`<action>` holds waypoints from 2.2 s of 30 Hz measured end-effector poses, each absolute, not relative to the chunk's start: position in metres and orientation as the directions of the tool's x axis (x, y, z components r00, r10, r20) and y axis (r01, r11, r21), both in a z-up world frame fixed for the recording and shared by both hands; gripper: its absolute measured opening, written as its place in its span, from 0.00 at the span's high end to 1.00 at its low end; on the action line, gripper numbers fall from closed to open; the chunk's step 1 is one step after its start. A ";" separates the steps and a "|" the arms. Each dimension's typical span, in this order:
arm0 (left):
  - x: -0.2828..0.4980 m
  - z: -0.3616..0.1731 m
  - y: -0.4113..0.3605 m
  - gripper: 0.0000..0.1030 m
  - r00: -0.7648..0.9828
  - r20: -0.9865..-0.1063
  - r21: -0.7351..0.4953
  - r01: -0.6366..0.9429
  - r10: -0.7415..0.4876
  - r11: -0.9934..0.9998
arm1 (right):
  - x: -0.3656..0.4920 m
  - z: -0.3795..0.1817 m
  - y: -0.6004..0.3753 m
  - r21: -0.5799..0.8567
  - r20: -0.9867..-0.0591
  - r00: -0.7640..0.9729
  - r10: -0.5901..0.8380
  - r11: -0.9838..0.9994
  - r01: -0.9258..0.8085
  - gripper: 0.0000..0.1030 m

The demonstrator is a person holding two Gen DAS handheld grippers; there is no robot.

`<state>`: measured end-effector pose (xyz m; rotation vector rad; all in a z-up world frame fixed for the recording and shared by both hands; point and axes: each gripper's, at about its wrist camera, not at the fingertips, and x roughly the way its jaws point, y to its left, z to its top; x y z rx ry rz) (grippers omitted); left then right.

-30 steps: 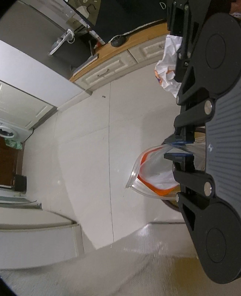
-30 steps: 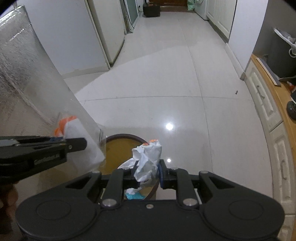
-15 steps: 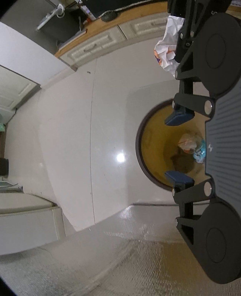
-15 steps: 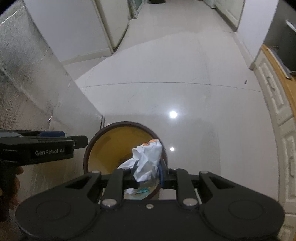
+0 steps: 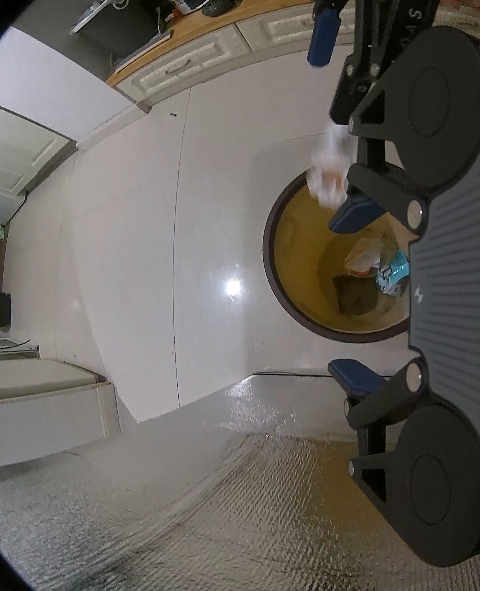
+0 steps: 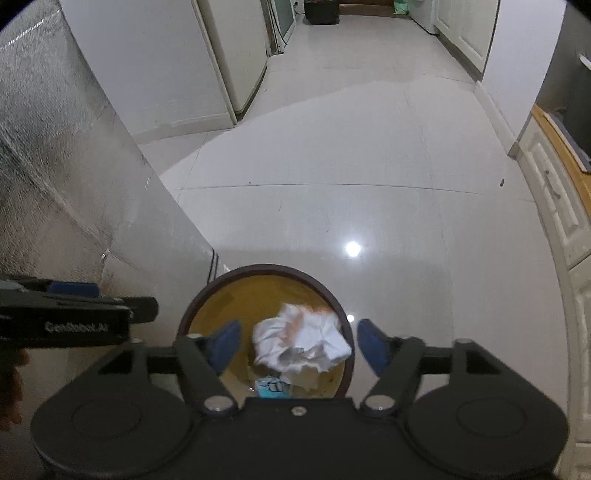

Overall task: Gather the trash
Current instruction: 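Open the left tool over the bin while the right tool releases the tissue, then move both empty tools back to the counter trash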

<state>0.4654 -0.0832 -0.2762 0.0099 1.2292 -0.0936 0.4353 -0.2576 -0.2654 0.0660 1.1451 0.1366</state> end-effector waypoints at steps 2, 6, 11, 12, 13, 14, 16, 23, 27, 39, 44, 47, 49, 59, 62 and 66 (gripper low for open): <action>0.465 -0.277 -0.083 0.26 0.330 -0.942 -0.039 0.075 -0.062 0.996 | 0.435 -0.268 -0.258 0.106 -0.910 0.394 0.128 0.991 -0.077 0.20; 0.464 -0.276 -0.085 0.24 0.325 -0.944 -0.034 0.076 -0.056 0.997 | 0.434 -0.274 -0.262 0.098 -0.924 0.363 0.117 0.993 -0.071 0.13; 0.463 -0.277 -0.084 0.14 0.316 -0.948 -0.016 0.081 -0.041 0.997 | 0.431 -0.276 -0.268 0.088 -0.929 0.355 0.101 0.995 -0.053 0.00; 0.462 -0.277 -0.085 0.13 0.314 -0.949 -0.011 0.084 -0.037 0.996 | 0.430 -0.276 -0.269 0.090 -0.929 0.357 0.101 0.995 -0.048 0.00; 0.462 -0.277 -0.084 0.10 0.311 -0.950 -0.007 0.086 -0.033 0.996 | 0.430 -0.276 -0.271 0.091 -0.928 0.360 0.100 0.995 -0.042 0.00; 0.462 -0.277 -0.085 0.07 0.308 -0.951 0.000 0.089 -0.028 0.996 | 0.429 -0.277 -0.272 0.091 -0.927 0.361 0.099 0.995 -0.038 0.00; 0.461 -0.277 -0.084 0.03 0.305 -0.952 0.014 0.091 -0.015 0.996 | 0.428 -0.278 -0.273 0.091 -0.930 0.356 0.096 0.995 -0.032 0.00; 0.457 -0.276 -0.083 0.00 0.283 -0.959 0.022 0.096 -0.006 0.995 | 0.426 -0.278 -0.277 0.083 -0.936 0.342 0.083 0.996 -0.016 0.00; 0.455 -0.273 -0.081 0.00 0.279 -0.960 0.020 0.087 -0.005 0.996 | 0.423 -0.276 -0.277 0.085 -0.937 0.338 0.085 0.996 -0.015 0.00; 0.439 -0.271 -0.072 0.00 0.244 -0.970 0.025 0.073 0.007 0.997 | 0.409 -0.270 -0.284 0.098 -0.939 0.334 0.085 0.995 0.021 0.00; 0.429 -0.267 -0.068 0.00 0.233 -0.972 0.026 0.073 0.008 0.997 | 0.398 -0.269 -0.285 0.081 -0.944 0.323 0.071 0.996 0.019 0.00; 0.423 -0.260 -0.066 0.00 0.245 -0.970 0.024 0.064 0.007 0.998 | 0.391 -0.265 -0.287 0.077 -0.944 0.323 0.066 0.997 0.021 0.00; 0.420 -0.256 -0.065 0.00 0.254 -0.967 0.020 0.065 0.003 0.998 | 0.387 -0.261 -0.288 0.080 -0.942 0.329 0.069 0.997 0.021 0.00; 0.399 -0.211 -0.073 0.00 0.361 -0.932 0.008 0.091 -0.026 0.996 | 0.368 -0.219 -0.297 0.059 -0.907 0.418 0.040 0.998 0.033 0.00; 0.388 -0.192 -0.075 0.00 0.400 -0.916 0.001 0.103 -0.041 0.995 | 0.359 -0.202 -0.299 0.060 -0.891 0.452 0.039 0.998 0.033 0.00; 0.376 -0.165 -0.077 0.00 0.453 -0.890 -0.003 0.109 -0.052 0.994 | 0.346 -0.176 -0.301 0.056 -0.862 0.505 0.031 0.998 0.033 0.00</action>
